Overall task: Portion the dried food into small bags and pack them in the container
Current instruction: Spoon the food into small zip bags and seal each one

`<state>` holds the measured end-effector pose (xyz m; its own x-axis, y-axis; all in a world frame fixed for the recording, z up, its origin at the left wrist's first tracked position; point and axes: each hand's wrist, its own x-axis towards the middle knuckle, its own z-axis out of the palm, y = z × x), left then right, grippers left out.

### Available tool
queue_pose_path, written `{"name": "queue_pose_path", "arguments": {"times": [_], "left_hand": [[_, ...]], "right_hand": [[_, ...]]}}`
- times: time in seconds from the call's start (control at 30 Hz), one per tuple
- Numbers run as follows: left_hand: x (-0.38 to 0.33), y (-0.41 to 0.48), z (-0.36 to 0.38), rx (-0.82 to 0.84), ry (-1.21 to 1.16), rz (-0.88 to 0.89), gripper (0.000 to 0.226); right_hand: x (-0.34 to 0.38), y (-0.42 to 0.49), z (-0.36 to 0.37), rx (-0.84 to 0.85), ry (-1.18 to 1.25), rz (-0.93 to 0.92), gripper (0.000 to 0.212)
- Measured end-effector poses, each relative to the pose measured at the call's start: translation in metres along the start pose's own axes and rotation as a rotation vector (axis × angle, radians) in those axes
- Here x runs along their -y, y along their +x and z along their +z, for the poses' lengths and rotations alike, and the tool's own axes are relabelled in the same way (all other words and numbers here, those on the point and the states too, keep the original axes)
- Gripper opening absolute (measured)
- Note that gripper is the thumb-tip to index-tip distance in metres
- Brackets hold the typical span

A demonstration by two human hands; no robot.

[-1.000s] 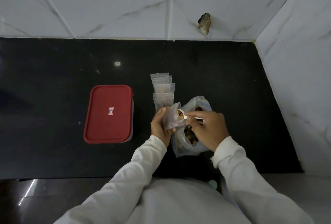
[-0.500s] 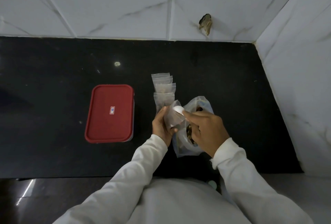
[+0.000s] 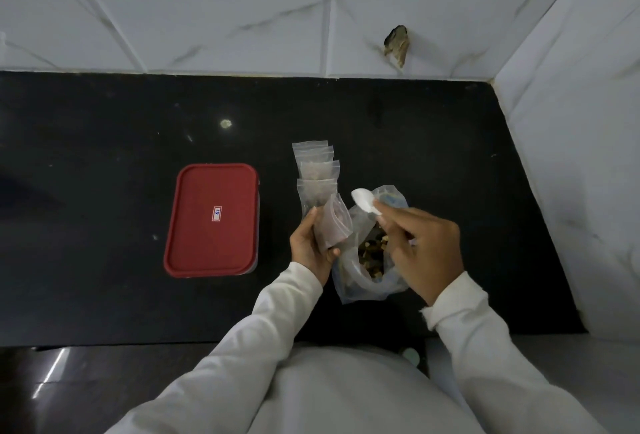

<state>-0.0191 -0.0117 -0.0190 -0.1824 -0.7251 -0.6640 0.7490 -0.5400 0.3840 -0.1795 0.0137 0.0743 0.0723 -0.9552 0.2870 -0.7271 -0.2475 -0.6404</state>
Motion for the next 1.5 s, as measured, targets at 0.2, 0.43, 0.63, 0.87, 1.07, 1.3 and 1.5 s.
{"name": "queue_pose_path", "arguments": {"times": [0.2,0.43,0.63,0.87,1.07,1.3,1.5], "left_hand": [[-0.001,-0.007,-0.003,-0.008,-0.044,-0.014,0.043],[0.011,-0.017,-0.011,-0.046,-0.054,-0.032,0.038],[0.022,-0.017,-0.010,-0.125,-0.049,0.009,0.030],[0.025,-0.014,0.000,-0.129,-0.057,0.042,0.038],[0.027,-0.010,-0.002,-0.137,-0.032,0.087,0.035],[0.024,-0.009,-0.006,-0.089,-0.085,0.110,0.039],[0.016,-0.009,-0.006,-0.085,-0.068,0.095,0.037]], "right_hand": [[-0.046,-0.018,-0.007,0.014,-0.011,0.238,0.016],[-0.068,-0.047,0.022,0.159,-0.008,0.262,0.011],[-0.069,-0.049,0.038,0.193,0.031,0.250,0.014],[-0.051,-0.045,0.052,0.234,0.126,0.316,0.015],[-0.047,-0.042,0.048,0.409,0.203,0.590,0.018],[-0.048,-0.028,0.039,0.296,0.665,1.083,0.019],[-0.058,-0.033,0.015,0.219,0.830,1.157,0.018]]}}
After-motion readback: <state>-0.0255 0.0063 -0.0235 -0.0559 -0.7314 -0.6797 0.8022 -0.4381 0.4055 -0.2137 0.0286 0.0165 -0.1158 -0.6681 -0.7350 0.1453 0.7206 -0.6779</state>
